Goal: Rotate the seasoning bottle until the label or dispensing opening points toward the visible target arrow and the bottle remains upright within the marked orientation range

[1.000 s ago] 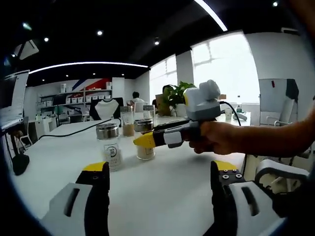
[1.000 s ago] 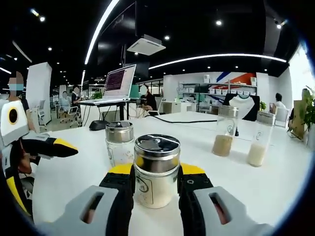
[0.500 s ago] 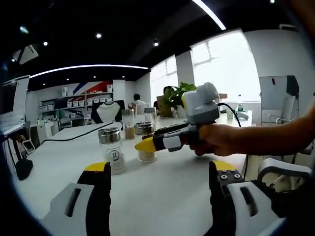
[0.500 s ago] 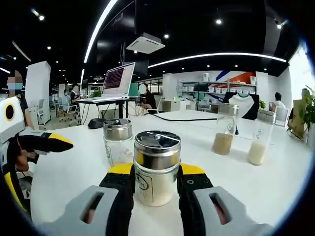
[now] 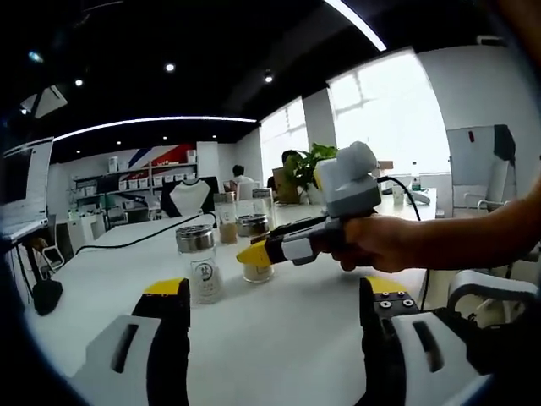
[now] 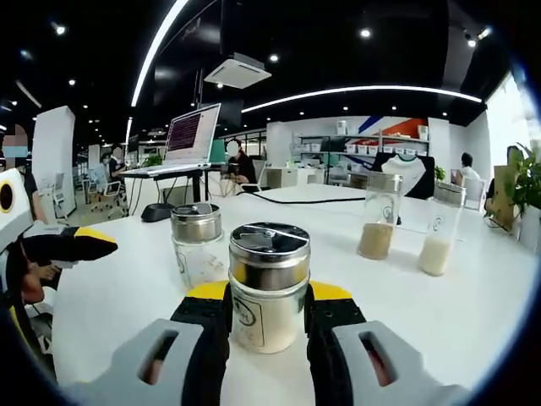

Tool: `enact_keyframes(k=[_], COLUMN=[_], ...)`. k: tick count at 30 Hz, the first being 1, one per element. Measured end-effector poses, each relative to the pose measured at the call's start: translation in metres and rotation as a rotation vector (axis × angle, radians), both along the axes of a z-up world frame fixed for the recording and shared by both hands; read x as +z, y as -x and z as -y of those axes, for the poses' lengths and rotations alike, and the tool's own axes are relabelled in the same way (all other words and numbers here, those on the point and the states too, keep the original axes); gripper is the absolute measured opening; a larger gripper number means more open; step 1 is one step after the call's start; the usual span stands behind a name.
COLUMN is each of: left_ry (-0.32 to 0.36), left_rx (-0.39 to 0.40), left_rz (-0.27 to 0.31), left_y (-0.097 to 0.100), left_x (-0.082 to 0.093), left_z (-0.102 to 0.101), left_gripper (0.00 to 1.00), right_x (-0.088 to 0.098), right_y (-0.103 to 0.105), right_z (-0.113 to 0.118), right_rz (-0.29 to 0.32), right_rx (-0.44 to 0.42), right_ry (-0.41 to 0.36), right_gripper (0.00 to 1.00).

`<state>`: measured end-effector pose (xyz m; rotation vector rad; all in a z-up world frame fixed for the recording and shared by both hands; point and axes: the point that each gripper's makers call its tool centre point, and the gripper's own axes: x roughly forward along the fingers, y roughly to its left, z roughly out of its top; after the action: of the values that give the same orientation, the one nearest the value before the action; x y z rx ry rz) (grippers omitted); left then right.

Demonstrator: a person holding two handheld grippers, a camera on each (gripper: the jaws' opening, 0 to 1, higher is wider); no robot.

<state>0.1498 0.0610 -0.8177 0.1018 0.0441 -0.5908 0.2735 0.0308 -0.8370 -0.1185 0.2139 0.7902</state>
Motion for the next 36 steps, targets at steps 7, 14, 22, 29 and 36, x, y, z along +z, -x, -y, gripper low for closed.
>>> enact_keyframes(k=[7, 14, 22, 29, 36], left_ry=[0.028, 0.038, 0.042, 0.053, 0.063], left_rx=[0.016, 0.027, 0.037, 0.041, 0.039], left_rz=[0.019, 0.023, 0.028, 0.024, 0.020], left_y=[-0.001, -0.001, -0.001, -0.002, -0.002], left_x=[0.006, 0.007, 0.009, 0.008, 0.007], left_z=[-0.005, -0.009, -0.012, -0.015, -0.013], left_gripper=[0.85, 0.84, 0.84, 0.83, 0.83], right_x=[0.000, -0.001, -0.009, -0.001, -0.002], right_y=[0.001, 0.002, 0.004, 0.010, 0.012], right_z=[0.000, 0.000, 0.001, 0.007, 0.006], right_rz=[0.001, 0.017, 0.033, 0.040, 0.033], right_rx=[-0.008, -0.003, 0.019, 0.026, 0.016], right_ry=[-0.004, 0.017, 0.081, 0.045, 0.028], right_gripper=[0.32, 0.32, 0.34, 0.36, 0.30])
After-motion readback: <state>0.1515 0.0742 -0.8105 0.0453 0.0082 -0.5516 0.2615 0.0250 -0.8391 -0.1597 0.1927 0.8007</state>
